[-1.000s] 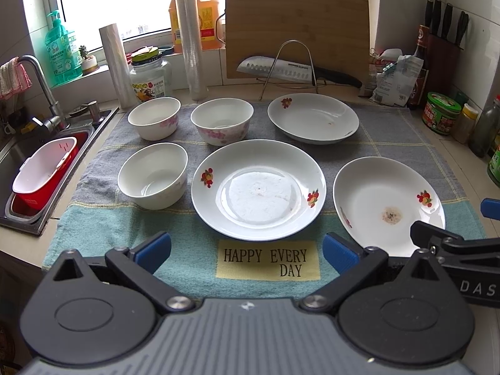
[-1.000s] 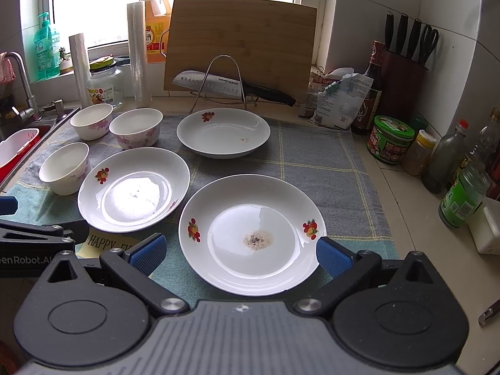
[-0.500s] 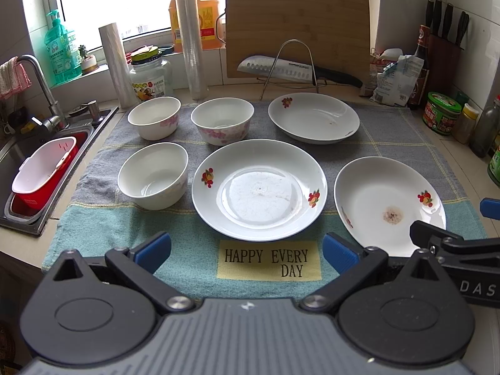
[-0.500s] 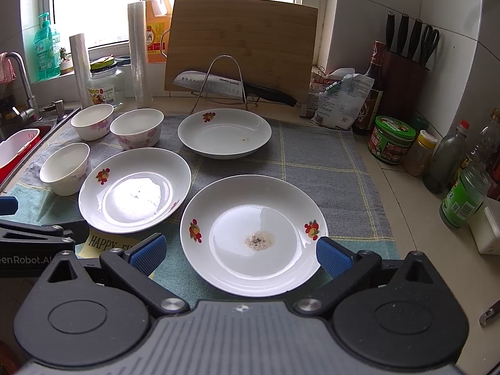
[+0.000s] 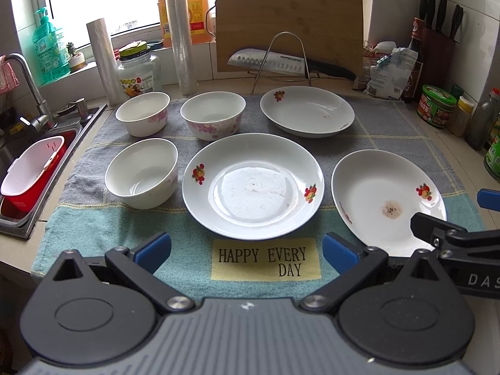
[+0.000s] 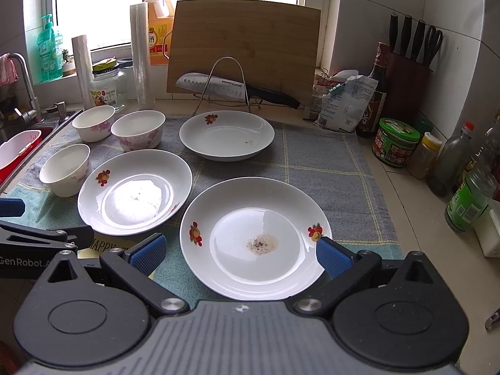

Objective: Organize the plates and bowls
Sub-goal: 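Move the left tool toward the stained white plate's rim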

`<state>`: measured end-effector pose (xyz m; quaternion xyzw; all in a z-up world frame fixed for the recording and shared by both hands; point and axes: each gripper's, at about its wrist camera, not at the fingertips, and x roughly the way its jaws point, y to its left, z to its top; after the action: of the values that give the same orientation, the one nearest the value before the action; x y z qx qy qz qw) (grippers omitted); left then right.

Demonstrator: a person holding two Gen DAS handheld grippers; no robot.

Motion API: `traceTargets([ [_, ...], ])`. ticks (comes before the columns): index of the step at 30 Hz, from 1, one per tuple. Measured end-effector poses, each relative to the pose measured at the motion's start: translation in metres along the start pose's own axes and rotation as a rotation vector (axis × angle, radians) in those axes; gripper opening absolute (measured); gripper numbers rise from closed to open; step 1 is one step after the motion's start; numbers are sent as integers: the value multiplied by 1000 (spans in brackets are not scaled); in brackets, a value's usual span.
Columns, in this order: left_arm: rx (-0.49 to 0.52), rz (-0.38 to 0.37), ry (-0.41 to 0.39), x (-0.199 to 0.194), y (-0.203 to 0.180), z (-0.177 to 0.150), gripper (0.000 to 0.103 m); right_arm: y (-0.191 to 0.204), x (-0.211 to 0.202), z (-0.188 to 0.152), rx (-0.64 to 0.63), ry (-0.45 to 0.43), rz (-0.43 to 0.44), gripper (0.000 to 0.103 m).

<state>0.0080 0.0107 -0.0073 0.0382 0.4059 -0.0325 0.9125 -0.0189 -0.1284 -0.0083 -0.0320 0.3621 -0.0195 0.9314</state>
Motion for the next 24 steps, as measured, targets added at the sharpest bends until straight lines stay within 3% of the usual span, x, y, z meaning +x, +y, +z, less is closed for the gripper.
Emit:
traceTargets([
  [11, 24, -40, 26, 21, 6, 4, 102, -14, 16, -16, -24, 34, 2, 103],
  [24, 70, -132, 51, 44, 6, 15, 102, -23, 55, -54, -47, 144, 20, 103],
])
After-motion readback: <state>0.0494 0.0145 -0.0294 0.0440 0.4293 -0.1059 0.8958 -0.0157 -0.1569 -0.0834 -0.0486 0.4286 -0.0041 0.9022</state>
